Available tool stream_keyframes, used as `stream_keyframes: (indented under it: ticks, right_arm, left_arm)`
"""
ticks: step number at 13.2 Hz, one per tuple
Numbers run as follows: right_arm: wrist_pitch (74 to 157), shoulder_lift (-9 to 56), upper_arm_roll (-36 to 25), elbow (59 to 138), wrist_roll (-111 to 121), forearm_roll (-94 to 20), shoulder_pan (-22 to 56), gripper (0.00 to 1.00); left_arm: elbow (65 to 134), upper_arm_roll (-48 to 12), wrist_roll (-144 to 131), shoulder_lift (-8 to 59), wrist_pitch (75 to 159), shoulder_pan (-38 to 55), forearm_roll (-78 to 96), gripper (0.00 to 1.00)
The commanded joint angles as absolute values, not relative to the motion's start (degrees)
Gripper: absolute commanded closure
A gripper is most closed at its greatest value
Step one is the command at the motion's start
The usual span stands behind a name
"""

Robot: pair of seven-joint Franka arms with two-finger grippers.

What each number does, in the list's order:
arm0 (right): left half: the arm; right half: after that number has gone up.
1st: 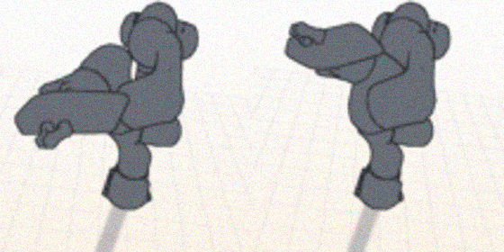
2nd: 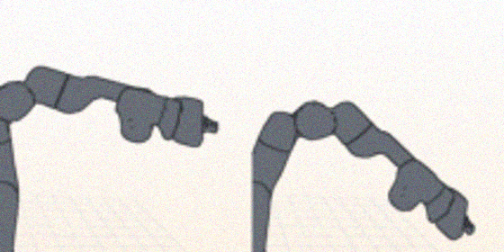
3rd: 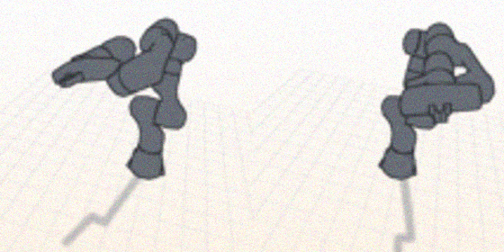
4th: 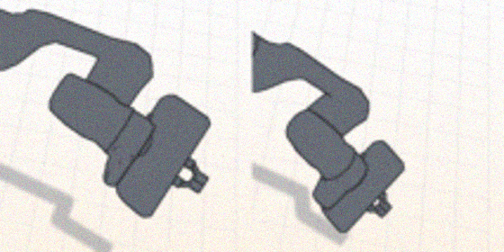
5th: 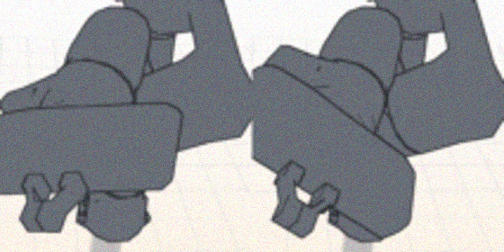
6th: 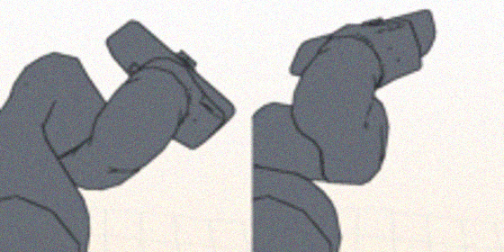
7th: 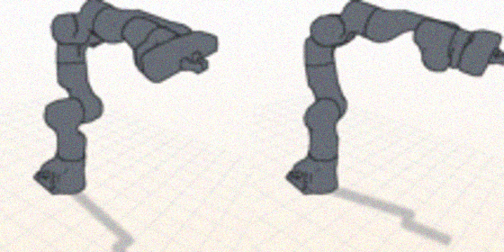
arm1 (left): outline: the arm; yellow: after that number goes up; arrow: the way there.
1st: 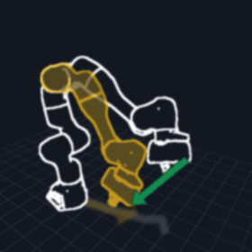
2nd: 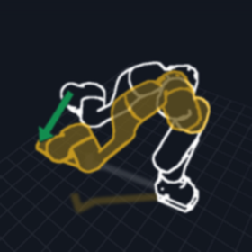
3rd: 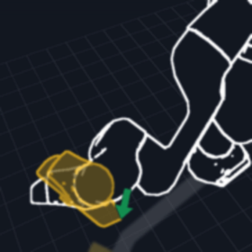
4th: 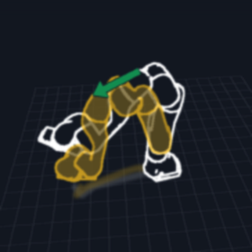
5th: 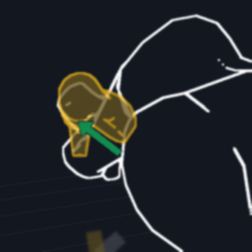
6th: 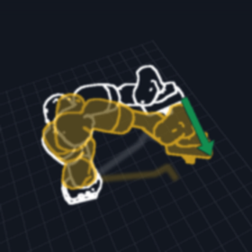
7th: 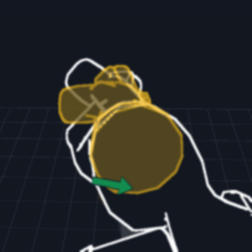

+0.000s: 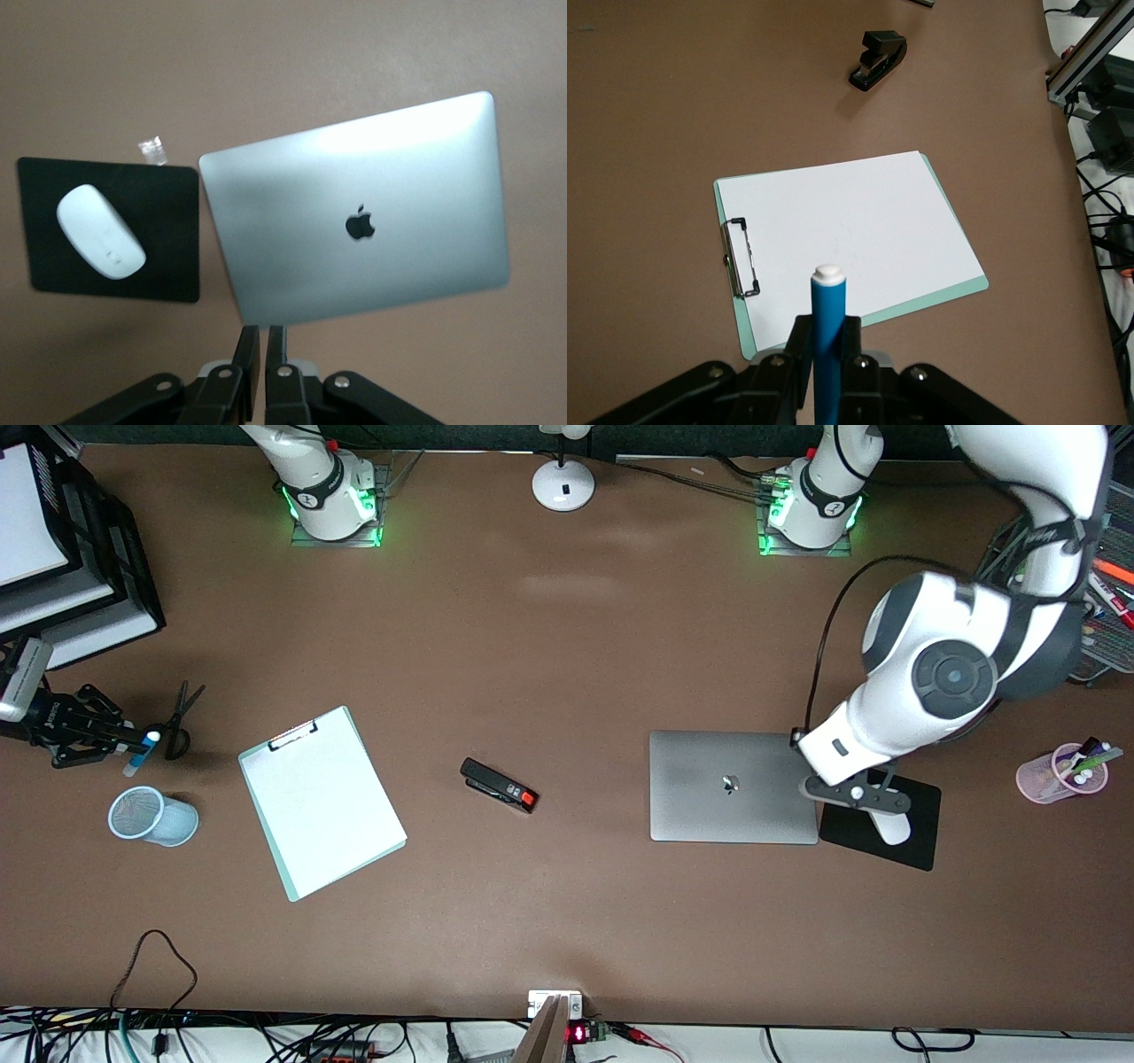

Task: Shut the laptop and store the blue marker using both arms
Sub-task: 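Drop the marker into the cup while the left gripper presses the lid shut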

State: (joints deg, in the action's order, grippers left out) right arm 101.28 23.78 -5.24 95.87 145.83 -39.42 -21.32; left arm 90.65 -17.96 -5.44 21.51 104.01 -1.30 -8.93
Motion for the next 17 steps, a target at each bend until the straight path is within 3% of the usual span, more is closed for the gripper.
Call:
stream_keyframes:
  ticks: [1,3,13,17]
  right_arm:
    - [97.22,28.46,-4.48,88.96,148.53,-41.31,-23.73,1.0]
    - [96.07,31.54,-4.48,85.19,149.23,-41.4,-24.34,1.0]
    - [93.25,40.86,-4.39,80.42,151.44,-47.45,-26.98,1.0]
    - [93.16,42.45,-3.26,75.52,151.44,-50.62,-27.07,1.0]
  left_arm:
    - [88.86,-18.02,0.59,19.43,100.37,-1.93,-9.41,0.4]
    - [88.68,-18.19,1.76,17.76,100.37,-3.51,-9.32,0.01]
    - [88.85,-16.79,1.23,8.1,91.06,-4.04,-8.18,0.0]
    - [96.3,-4.24,-3.83,0.11,93.16,2.01,0.69,0.0]
